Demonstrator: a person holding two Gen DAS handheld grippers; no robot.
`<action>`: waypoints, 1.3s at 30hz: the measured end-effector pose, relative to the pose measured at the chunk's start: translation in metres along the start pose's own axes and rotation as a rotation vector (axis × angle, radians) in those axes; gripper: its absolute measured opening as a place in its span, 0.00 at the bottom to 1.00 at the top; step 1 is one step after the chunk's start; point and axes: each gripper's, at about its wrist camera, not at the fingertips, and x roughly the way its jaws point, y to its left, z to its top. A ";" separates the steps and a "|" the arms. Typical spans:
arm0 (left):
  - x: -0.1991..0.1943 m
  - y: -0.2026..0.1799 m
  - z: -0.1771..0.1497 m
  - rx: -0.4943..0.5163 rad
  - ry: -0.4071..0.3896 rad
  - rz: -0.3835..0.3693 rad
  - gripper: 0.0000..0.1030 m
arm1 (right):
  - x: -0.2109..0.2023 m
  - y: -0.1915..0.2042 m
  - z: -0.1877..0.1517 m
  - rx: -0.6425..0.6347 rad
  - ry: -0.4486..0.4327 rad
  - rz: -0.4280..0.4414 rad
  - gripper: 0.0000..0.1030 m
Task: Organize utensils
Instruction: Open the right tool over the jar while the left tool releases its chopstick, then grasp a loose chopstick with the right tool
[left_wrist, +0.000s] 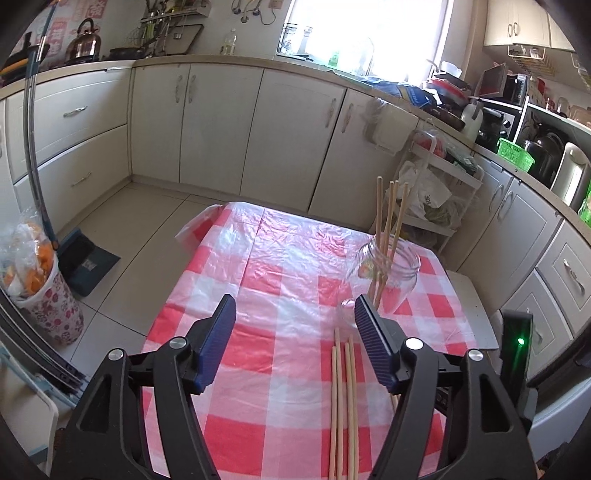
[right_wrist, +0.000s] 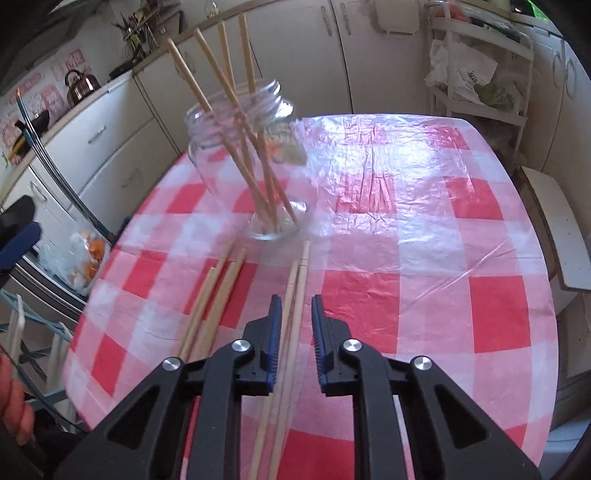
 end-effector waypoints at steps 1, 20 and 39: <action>-0.001 -0.001 -0.002 0.013 0.004 0.001 0.64 | 0.005 0.002 0.001 -0.011 0.007 -0.011 0.15; -0.029 -0.005 -0.033 -0.075 -0.050 0.046 0.76 | 0.030 0.025 0.005 -0.135 0.080 -0.193 0.09; -0.050 0.016 -0.026 -0.179 -0.086 0.044 0.82 | 0.011 0.035 -0.007 -0.019 0.080 -0.188 0.06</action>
